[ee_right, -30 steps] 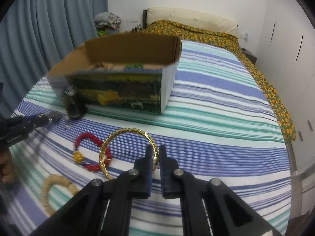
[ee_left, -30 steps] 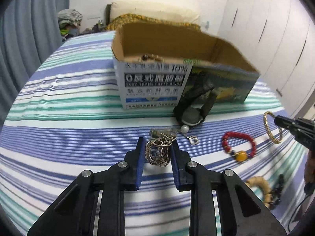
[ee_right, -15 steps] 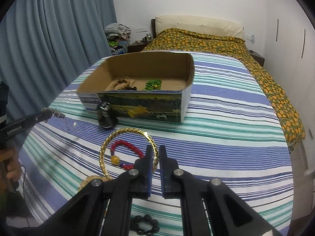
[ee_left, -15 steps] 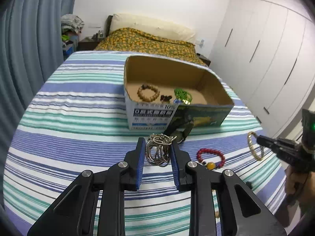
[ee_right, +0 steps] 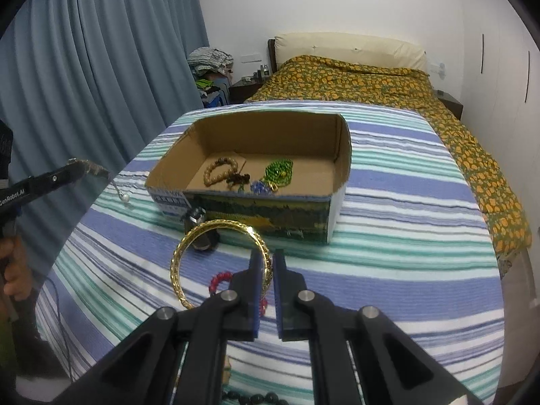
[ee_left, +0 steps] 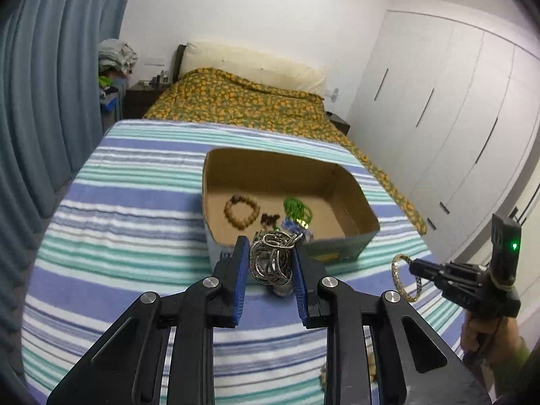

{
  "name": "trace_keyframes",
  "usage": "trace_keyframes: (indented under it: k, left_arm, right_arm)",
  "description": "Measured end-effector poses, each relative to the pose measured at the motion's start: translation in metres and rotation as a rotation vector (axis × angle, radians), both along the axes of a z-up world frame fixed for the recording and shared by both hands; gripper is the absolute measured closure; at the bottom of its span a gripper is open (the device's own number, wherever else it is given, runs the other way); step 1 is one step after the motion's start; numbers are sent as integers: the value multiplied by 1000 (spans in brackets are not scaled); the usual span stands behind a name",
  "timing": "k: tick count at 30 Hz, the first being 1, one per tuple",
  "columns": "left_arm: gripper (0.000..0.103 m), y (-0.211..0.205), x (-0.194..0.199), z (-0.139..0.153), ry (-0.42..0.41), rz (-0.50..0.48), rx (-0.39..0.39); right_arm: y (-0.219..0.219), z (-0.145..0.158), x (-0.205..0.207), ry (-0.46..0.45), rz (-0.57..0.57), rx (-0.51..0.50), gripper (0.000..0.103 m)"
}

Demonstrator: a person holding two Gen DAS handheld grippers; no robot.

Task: Organize jewelry
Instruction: 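Carry the key rings and gold bangle into the box and open both tools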

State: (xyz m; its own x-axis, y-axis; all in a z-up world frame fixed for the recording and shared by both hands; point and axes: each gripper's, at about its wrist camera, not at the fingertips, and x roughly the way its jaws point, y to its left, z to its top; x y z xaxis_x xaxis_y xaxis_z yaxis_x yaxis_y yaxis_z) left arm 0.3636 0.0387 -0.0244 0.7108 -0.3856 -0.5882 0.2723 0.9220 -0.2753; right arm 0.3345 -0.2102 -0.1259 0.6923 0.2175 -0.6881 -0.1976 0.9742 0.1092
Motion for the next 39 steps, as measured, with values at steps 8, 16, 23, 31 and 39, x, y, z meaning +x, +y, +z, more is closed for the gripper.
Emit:
trace_keyframes:
  k: [8, 16, 23, 31, 39]
  left_arm:
    - [79, -7, 37, 17, -22, -3, -8]
    - [79, -20, 75, 9, -5, -3, 26]
    - [79, -30, 100, -15, 50, -8, 40]
    - [79, -41, 121, -46, 111, -6, 65]
    - [77, -58, 133, -72, 172, -12, 121]
  right_arm:
    - [11, 27, 46, -39, 8, 4, 97]
    - [22, 30, 104, -32, 2, -26, 97]
    - [24, 3, 140, 28, 15, -60, 97]
    - [18, -28, 170, 107, 22, -81, 97]
    - [10, -46, 181, 164, 13, -102, 94]
